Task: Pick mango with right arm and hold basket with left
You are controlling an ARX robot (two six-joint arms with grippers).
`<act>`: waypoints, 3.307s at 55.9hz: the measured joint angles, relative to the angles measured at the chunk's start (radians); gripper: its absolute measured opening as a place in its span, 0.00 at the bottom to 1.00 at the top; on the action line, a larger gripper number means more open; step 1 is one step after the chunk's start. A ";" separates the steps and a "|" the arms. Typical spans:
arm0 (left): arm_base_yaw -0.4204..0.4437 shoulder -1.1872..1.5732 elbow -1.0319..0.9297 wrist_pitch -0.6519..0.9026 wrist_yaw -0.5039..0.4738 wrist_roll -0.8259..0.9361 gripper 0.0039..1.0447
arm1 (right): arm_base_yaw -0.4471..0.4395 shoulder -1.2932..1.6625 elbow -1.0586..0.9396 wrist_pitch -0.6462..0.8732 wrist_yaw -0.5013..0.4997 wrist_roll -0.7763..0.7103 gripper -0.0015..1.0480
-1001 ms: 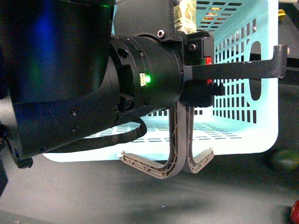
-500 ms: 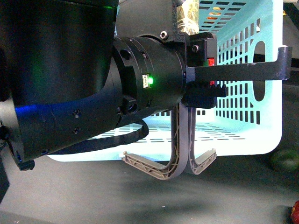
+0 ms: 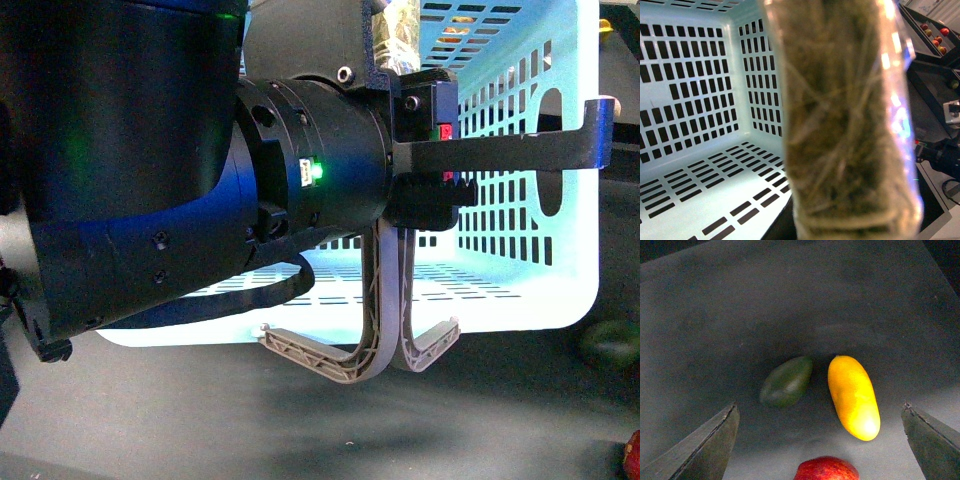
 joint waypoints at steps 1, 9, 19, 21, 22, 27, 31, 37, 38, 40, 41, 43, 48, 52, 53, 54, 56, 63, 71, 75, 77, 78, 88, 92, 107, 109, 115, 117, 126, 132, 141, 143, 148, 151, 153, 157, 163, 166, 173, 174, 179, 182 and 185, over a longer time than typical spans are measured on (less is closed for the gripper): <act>0.000 0.000 0.000 0.000 0.000 0.000 0.04 | -0.003 0.021 0.014 -0.001 0.005 0.002 0.92; 0.000 0.000 0.000 0.000 -0.001 0.000 0.04 | -0.016 0.130 0.095 -0.015 0.042 0.014 0.92; 0.000 0.000 0.000 0.000 0.000 0.000 0.04 | -0.039 0.290 0.222 -0.050 0.086 0.035 0.92; 0.000 0.000 0.000 0.000 0.000 0.000 0.04 | -0.042 0.317 0.245 -0.055 0.094 0.037 0.92; 0.000 0.000 0.000 0.000 0.000 0.000 0.04 | -0.043 0.326 0.253 -0.057 0.097 0.038 0.92; 0.000 0.000 0.000 0.000 0.000 0.001 0.04 | -0.048 0.374 0.297 -0.071 0.110 0.043 0.92; 0.000 0.000 0.000 0.000 0.000 0.000 0.04 | -0.052 0.420 0.338 -0.085 0.126 0.052 0.92; 0.000 0.000 0.000 0.000 0.000 0.000 0.04 | -0.054 0.470 0.381 -0.100 0.142 0.060 0.92; 0.000 0.000 0.000 0.000 0.000 0.000 0.04 | -0.054 0.477 0.387 -0.102 0.145 0.062 0.92; 0.000 0.000 0.000 0.000 0.000 0.000 0.04 | -0.054 0.497 0.405 -0.108 0.153 0.065 0.92; 0.000 0.000 0.000 0.000 -0.001 0.000 0.04 | -0.054 0.504 0.410 -0.109 0.156 0.065 0.92; 0.000 0.000 0.000 0.000 0.000 0.000 0.04 | -0.053 0.521 0.426 -0.114 0.161 0.066 0.92; 0.000 0.000 0.000 0.000 0.000 0.000 0.04 | -0.049 0.558 0.458 -0.120 0.174 0.070 0.92; 0.000 0.000 0.000 0.000 0.000 0.000 0.04 | -0.045 0.575 0.475 -0.124 0.183 0.072 0.92; 0.000 0.000 0.000 0.000 0.000 0.000 0.04 | -0.042 0.581 0.483 -0.126 0.187 0.072 0.92; 0.000 0.000 0.000 0.000 0.000 0.000 0.04 | -0.039 0.589 0.491 -0.126 0.191 0.072 0.92; 0.000 0.000 0.000 0.000 -0.001 0.000 0.04 | -0.035 0.595 0.498 -0.126 0.195 0.072 0.92; 0.000 0.000 0.000 0.000 0.000 0.000 0.04 | -0.018 0.628 0.537 -0.138 0.206 0.080 0.92; 0.000 0.000 0.000 0.000 0.000 0.000 0.04 | 0.001 0.653 0.562 -0.148 0.208 0.081 0.92; 0.000 0.000 0.000 0.000 0.000 0.000 0.04 | 0.012 0.663 0.572 -0.160 0.192 0.080 0.92; 0.000 0.000 0.000 0.000 0.000 0.000 0.04 | 0.017 0.666 0.576 -0.166 0.187 0.079 0.92; 0.000 0.000 0.000 0.000 0.000 0.000 0.04 | 0.022 0.670 0.578 -0.172 0.181 0.076 0.92; 0.000 0.000 0.000 0.000 0.000 0.000 0.04 | 0.040 0.687 0.587 -0.183 0.174 0.055 0.92; 0.000 0.000 0.000 0.000 0.000 0.000 0.04 | 0.042 0.695 0.589 -0.185 0.171 0.051 0.92; 0.000 0.000 0.000 0.000 -0.001 0.000 0.04 | 0.024 0.719 0.594 -0.192 0.174 0.031 0.78; 0.000 0.000 0.000 0.000 -0.001 0.000 0.04 | 0.020 0.719 0.594 -0.190 0.171 0.030 0.72; 0.000 0.000 0.000 0.000 0.000 0.000 0.04 | 0.010 0.718 0.592 -0.185 0.155 0.027 0.57; 0.000 0.000 0.000 0.000 0.000 0.000 0.04 | 0.009 0.715 0.587 -0.183 0.149 0.027 0.56; 0.000 0.000 0.000 0.000 0.000 0.000 0.04 | 0.010 0.637 0.517 -0.167 0.082 0.039 0.54; 0.000 0.000 0.000 0.000 0.000 0.000 0.04 | 0.020 0.561 0.467 -0.147 0.047 0.051 0.54; 0.000 0.000 0.000 0.000 0.000 0.000 0.04 | 0.048 0.417 0.388 -0.129 0.000 0.071 0.54; 0.000 0.000 0.000 0.000 0.000 0.000 0.04 | 0.056 0.385 0.373 -0.127 -0.011 0.075 0.54; 0.000 0.000 0.000 0.000 0.000 0.000 0.04 | 0.087 0.273 0.318 -0.126 -0.050 0.092 0.54; 0.000 0.000 0.000 0.000 0.000 0.000 0.04 | 0.106 0.206 0.288 -0.132 -0.072 0.101 0.54; 0.000 0.000 0.000 0.000 0.000 0.000 0.04 | 0.121 0.156 0.267 -0.140 -0.086 0.111 0.54; 0.000 0.000 0.000 0.000 0.000 0.000 0.04 | 0.154 0.054 0.230 -0.161 -0.113 0.122 0.54; 0.000 0.000 0.000 0.000 0.000 0.000 0.04 | 0.199 -0.060 0.198 -0.190 -0.139 0.130 0.54; 0.000 0.000 0.000 0.000 -0.001 0.000 0.04 | 0.220 -0.107 0.186 -0.205 -0.148 0.134 0.54; 0.000 0.000 0.000 0.000 -0.001 0.000 0.04 | 0.333 -0.306 0.154 -0.273 -0.200 0.146 0.54; 0.000 0.000 0.000 0.000 0.000 0.000 0.04 | 0.350 -0.328 0.153 -0.280 -0.205 0.148 0.54; 0.000 0.000 0.000 0.000 0.000 0.000 0.04 | 0.412 -0.392 0.150 -0.296 -0.219 0.154 0.54; 0.000 0.000 0.000 0.000 0.000 0.000 0.04 | 0.440 -0.410 0.149 -0.298 -0.219 0.158 0.54; 0.000 0.000 0.000 0.000 0.000 0.000 0.04 | 0.477 -0.426 0.149 -0.300 -0.219 0.160 0.54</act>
